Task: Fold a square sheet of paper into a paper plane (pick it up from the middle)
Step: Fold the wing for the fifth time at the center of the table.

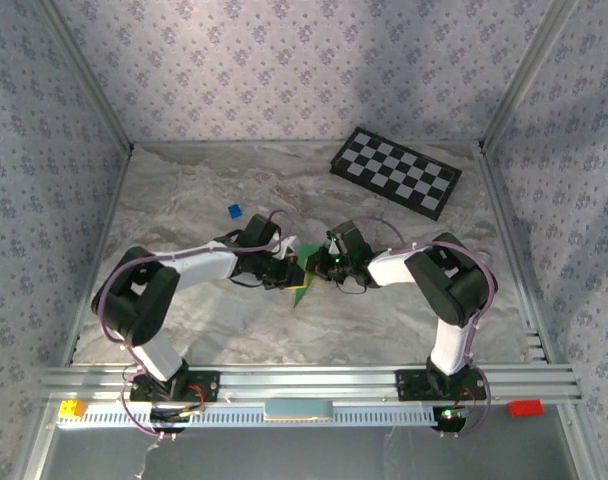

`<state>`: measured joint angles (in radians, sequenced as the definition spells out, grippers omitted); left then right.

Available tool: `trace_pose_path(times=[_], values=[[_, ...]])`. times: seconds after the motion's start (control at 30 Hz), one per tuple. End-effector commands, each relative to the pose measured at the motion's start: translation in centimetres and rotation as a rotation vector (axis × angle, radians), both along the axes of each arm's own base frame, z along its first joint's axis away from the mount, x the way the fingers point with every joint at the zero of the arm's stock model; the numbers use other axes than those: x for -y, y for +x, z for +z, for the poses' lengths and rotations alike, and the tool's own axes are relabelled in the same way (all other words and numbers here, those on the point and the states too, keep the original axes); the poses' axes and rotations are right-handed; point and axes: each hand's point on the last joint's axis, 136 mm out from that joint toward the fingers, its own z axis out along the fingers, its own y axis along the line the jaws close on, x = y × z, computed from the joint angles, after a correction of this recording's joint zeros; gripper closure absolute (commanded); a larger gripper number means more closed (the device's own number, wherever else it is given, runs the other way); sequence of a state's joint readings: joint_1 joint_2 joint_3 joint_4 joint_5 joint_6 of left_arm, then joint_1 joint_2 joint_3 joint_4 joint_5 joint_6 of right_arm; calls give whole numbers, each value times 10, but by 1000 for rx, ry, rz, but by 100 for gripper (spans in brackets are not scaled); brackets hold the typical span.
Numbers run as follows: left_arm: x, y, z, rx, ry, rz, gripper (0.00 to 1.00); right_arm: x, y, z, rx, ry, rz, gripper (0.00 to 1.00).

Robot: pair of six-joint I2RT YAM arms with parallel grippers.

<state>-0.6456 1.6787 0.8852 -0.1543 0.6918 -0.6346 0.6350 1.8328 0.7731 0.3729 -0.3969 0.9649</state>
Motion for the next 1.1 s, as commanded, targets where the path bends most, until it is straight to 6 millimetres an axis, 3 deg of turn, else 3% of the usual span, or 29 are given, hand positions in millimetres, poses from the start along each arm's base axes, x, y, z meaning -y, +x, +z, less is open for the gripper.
trace_pose_path(times=[0.0, 0.17, 0.47, 1.07], values=[[15, 4, 5, -8, -42, -15, 98, 27, -28, -53, -153, -160, -25, 90], [21, 6, -3, -15, -27, -20, 100, 27, -28, -53, -155, -161, -26, 90], [15, 6, -23, -28, 45, -15, 100, 28, -30, -55, -158, -165, -26, 90], [-11, -36, -57, -137, 84, -16, 100, 32, -31, -57, -166, -177, -32, 90]])
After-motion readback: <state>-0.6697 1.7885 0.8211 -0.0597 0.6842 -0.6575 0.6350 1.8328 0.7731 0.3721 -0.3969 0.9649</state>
